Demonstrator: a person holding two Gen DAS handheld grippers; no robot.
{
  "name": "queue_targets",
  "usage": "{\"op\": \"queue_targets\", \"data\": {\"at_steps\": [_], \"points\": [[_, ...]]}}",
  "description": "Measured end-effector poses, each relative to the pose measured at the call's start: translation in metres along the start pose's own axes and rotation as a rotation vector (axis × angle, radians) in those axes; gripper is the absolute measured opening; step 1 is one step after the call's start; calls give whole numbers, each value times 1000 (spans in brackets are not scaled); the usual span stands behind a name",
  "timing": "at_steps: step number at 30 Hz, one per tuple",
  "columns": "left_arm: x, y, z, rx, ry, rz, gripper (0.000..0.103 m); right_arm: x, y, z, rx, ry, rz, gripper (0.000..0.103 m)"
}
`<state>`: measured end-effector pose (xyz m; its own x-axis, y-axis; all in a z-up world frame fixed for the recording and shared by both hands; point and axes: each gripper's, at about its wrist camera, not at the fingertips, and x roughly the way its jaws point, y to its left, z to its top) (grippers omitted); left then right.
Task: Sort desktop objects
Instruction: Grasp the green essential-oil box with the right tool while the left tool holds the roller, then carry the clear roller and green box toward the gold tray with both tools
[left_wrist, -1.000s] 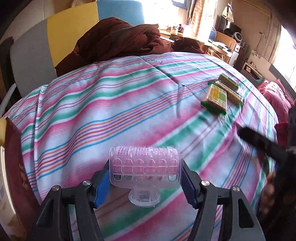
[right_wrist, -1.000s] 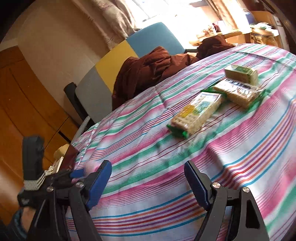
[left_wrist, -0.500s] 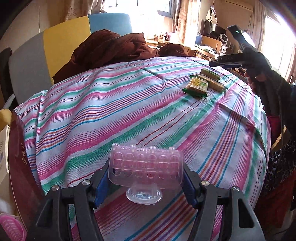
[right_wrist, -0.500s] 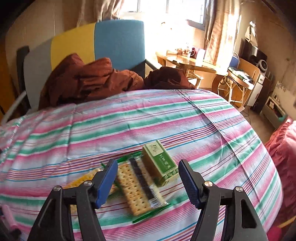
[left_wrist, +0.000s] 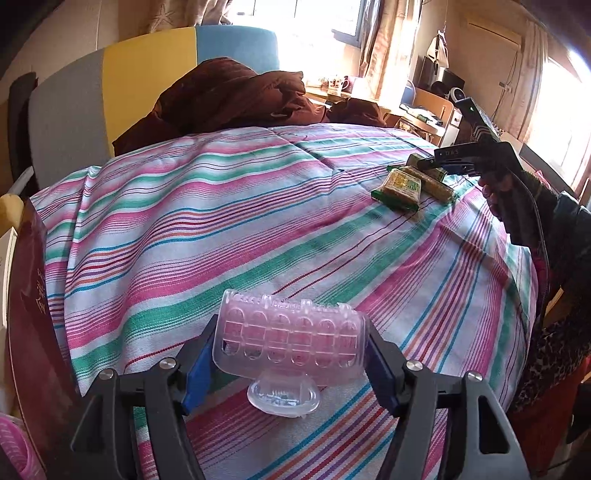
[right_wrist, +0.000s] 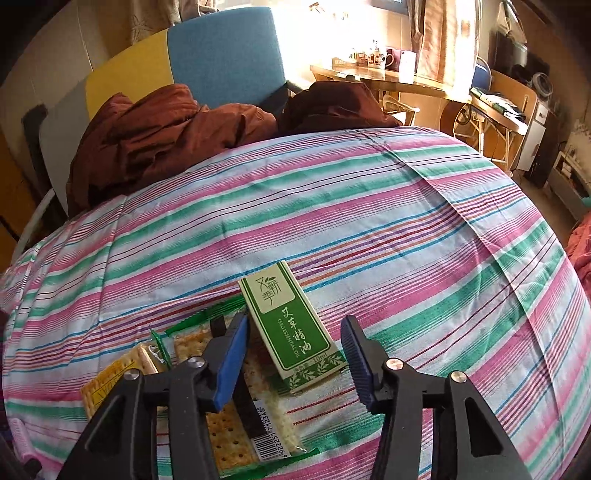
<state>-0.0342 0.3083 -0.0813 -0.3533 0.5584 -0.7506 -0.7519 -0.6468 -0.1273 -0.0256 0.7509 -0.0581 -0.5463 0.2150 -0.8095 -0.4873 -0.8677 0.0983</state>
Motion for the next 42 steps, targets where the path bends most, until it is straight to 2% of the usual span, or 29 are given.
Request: {"op": "queue_targets", "data": {"at_steps": [5,6,7,10,14,17,23,26,30,36,42], "points": [[2,-3,0,0,0,12,73,3,2,0,-4,-2,-2,47],[2,-3,0,2,0,17,73,5,3,1,-5,5,-7,45],[2,-4,0,0,0,19,73,9,4,1,-9,21,-12,38],[2,-4,0,1,-5,23,73,12,8,-2,-27,16,-35,32],[2,-5,-1,2,-10,28,72,7,6,-9,-11,0,-54,32],[2,-5,-1,2,-14,32,72,-6,6,-12,-1,-33,-87,32],[-1,0,-2,-23,-32,14,68,-59,21,-14,-41,-174,-137,32],[-6,4,-4,-46,-48,-8,68,-86,39,-26,-62,-224,-78,32],[-14,3,-11,-45,-59,-9,68,-108,77,-57,-116,-245,26,32],[-41,-4,-22,-41,-79,-18,68,-120,140,-105,-168,-226,227,32],[-95,-5,-34,-28,-176,-14,68,-116,200,-131,-211,-194,372,32]]}}
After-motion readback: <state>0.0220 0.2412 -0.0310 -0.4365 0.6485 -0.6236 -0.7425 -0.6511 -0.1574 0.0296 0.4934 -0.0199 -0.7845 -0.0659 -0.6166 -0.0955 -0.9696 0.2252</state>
